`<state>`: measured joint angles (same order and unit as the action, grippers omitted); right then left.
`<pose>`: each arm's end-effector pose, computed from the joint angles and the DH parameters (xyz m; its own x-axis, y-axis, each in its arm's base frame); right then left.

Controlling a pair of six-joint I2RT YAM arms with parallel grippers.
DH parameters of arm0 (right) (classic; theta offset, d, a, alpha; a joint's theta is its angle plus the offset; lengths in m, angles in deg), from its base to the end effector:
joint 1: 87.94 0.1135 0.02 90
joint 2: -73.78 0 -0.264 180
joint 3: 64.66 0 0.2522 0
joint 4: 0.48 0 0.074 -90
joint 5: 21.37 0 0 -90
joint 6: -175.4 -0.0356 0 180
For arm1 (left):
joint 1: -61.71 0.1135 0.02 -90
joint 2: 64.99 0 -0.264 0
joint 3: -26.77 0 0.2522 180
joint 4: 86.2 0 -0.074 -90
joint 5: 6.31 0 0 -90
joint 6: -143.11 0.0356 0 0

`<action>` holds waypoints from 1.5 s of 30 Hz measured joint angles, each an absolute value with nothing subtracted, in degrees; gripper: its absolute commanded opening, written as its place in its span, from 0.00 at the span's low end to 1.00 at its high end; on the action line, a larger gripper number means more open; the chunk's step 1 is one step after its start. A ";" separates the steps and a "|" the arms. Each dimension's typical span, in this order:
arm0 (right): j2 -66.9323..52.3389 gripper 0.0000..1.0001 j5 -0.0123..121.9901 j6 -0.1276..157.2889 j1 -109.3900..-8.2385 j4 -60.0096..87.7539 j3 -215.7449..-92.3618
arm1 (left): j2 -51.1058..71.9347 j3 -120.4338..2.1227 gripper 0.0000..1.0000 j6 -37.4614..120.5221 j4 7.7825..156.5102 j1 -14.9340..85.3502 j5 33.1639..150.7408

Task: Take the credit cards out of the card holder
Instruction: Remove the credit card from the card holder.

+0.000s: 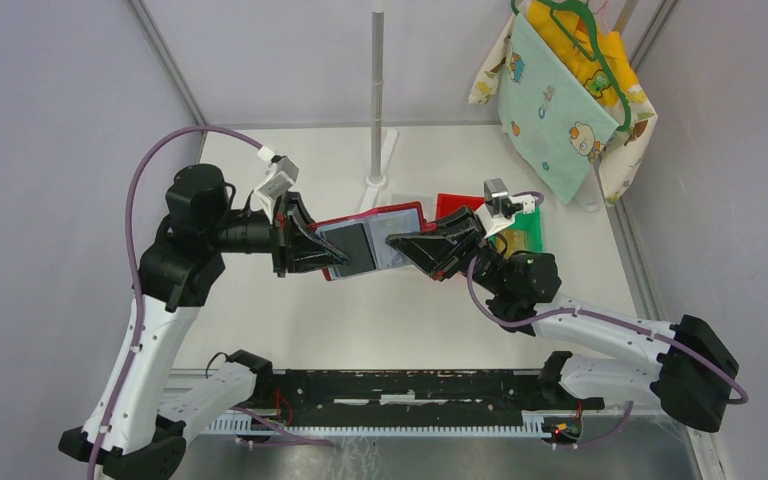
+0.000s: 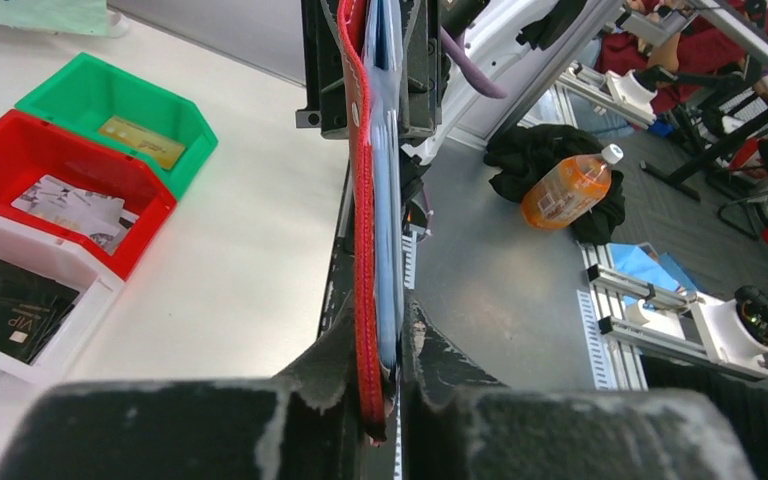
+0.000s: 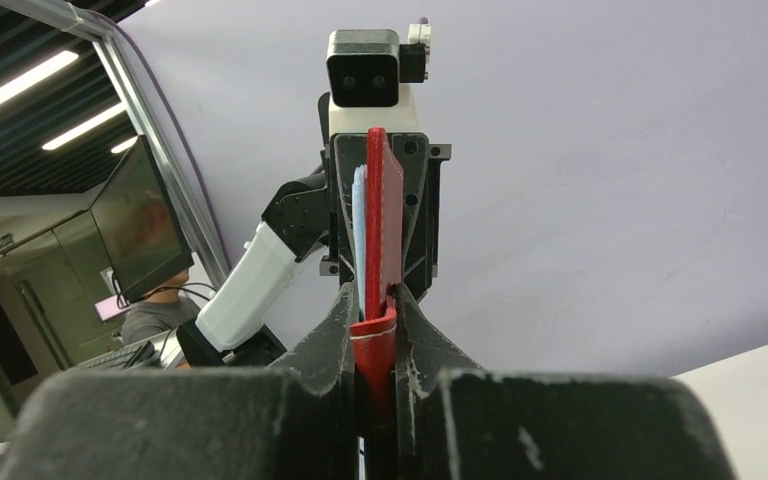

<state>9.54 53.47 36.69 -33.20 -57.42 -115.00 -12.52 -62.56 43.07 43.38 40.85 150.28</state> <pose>0.1248 0.1926 0.3646 -0.4151 0.6691 -0.6164 -0.8889 -0.1540 0.4314 0.1254 -0.0827 0.4535 -0.3857 0.0729 -0.9197 0.9220 0.0673 -0.3813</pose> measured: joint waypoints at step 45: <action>-2.16 0.00 22.15 78.15 -36.17 17.40 -146.21 | -2.58 -71.37 0.41 96.18 -4.31 40.82 132.01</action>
